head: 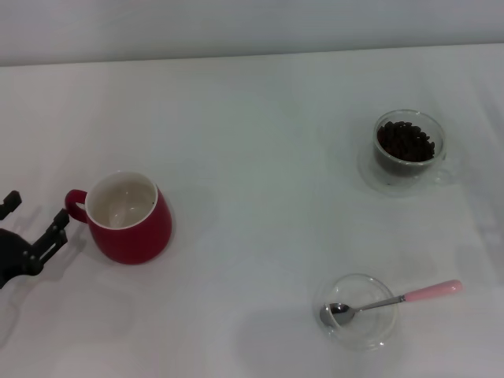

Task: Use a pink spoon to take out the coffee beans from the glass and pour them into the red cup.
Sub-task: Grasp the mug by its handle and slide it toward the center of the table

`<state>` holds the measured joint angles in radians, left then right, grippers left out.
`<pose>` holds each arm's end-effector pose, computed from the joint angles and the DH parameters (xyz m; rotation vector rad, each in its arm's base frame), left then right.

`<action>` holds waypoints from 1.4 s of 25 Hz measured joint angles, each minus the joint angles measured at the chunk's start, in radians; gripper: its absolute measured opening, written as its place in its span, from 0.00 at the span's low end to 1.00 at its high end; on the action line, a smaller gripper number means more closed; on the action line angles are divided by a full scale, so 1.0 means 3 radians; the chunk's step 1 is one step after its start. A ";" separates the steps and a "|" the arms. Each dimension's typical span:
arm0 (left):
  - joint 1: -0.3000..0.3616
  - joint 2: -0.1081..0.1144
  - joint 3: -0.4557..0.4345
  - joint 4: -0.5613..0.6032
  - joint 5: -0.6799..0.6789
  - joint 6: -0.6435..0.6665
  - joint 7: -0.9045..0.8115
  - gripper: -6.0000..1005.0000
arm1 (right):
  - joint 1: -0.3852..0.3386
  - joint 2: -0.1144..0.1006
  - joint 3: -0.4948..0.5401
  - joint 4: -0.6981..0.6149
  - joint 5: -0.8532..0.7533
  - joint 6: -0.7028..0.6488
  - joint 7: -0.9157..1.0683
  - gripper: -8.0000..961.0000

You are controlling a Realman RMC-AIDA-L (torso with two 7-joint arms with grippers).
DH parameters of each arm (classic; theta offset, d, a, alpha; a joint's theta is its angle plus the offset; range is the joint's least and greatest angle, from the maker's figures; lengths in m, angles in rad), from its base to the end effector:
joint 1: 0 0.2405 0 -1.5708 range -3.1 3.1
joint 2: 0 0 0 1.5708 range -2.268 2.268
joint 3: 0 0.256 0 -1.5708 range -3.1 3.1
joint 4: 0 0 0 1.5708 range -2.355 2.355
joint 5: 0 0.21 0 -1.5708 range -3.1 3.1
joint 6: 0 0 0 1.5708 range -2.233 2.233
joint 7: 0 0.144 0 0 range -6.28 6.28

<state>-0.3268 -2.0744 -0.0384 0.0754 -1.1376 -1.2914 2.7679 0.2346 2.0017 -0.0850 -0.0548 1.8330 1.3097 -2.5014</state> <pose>-0.3661 0.2582 -0.0353 -2.0243 -0.5219 -0.5784 0.4259 0.2438 0.0658 -1.3194 0.8267 0.7829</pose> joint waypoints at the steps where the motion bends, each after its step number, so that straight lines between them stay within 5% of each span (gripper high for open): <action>1: -0.0018 -0.0001 0.0000 -0.0001 0.0004 0.0029 0.0003 0.79 | 0.0000 0.0000 0.0000 -0.0004 0.0000 0.0001 0.0000 0.91; 32: -0.0269 -0.0014 0.0000 -0.0006 0.0280 0.0281 0.0112 0.75 | 0.0005 0.0000 0.0013 0.0040 0.0025 0.0146 0.0024 0.90; 35: -0.0261 -0.0017 0.0000 -0.0009 0.0280 0.0281 0.0129 0.64 | 0.0005 0.0000 0.0013 0.0040 0.0026 0.0153 0.0024 0.90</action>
<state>-0.4051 -2.0795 -0.0383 0.0727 -1.0537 -1.2072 2.8066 0.2362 2.0017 -0.0812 -0.0428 1.8407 1.3556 -2.4941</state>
